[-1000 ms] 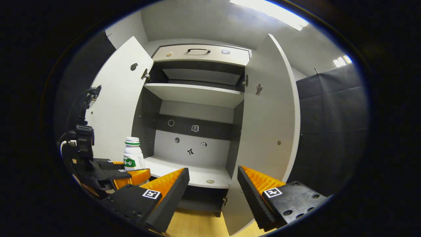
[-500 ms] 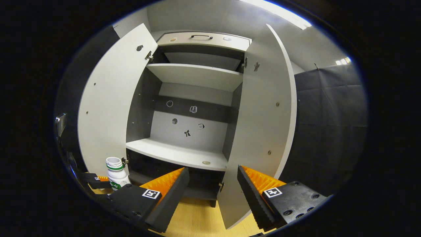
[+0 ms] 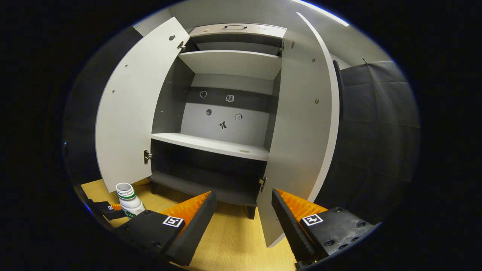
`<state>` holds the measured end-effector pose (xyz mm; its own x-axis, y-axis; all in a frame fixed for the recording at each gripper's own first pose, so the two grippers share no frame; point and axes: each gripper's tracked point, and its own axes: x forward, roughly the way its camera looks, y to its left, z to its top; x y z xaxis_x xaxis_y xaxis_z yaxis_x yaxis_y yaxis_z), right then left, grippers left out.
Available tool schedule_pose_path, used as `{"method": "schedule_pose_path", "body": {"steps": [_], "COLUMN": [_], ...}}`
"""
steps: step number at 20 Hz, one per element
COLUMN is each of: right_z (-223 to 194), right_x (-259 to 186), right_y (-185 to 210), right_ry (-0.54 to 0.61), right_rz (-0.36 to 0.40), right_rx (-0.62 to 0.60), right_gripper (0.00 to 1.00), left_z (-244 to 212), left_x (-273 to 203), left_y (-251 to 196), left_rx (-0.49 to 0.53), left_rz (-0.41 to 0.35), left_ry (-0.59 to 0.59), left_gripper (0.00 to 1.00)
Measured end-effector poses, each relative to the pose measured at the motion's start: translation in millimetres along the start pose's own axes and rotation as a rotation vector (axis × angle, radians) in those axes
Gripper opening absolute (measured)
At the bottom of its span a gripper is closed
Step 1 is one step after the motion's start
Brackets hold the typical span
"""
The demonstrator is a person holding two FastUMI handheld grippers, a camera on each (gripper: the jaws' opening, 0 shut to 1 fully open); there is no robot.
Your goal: Grasp the bottle in the cabinet with the left hand and place it on the coaster, then close the right door with the right hand and the left door with the left hand.
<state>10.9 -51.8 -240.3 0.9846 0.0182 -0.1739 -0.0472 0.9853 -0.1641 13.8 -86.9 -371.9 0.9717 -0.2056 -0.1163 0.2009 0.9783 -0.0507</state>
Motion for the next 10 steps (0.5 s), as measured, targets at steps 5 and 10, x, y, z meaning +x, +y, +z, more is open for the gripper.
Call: {"method": "schedule_pose_path", "body": {"steps": [5, 10], "right_z": [-18.5, -37.2], "right_x": [-6.9, -4.1], "right_y": [2.7, 3.0], "right_ry": [0.008, 0.037], "right_rz": [0.014, 0.013], "right_rx": [-0.01, -0.016], "right_gripper": [0.98, 0.98], "left_z": [-23.9, -44.4], "left_x": [0.7, 8.4], "left_y": [-4.6, -1.0], "left_rx": [0.018, 0.007], "left_rz": [0.006, 0.006], "left_ry": [0.003, 0.022], "left_gripper": [0.74, 0.74]}}
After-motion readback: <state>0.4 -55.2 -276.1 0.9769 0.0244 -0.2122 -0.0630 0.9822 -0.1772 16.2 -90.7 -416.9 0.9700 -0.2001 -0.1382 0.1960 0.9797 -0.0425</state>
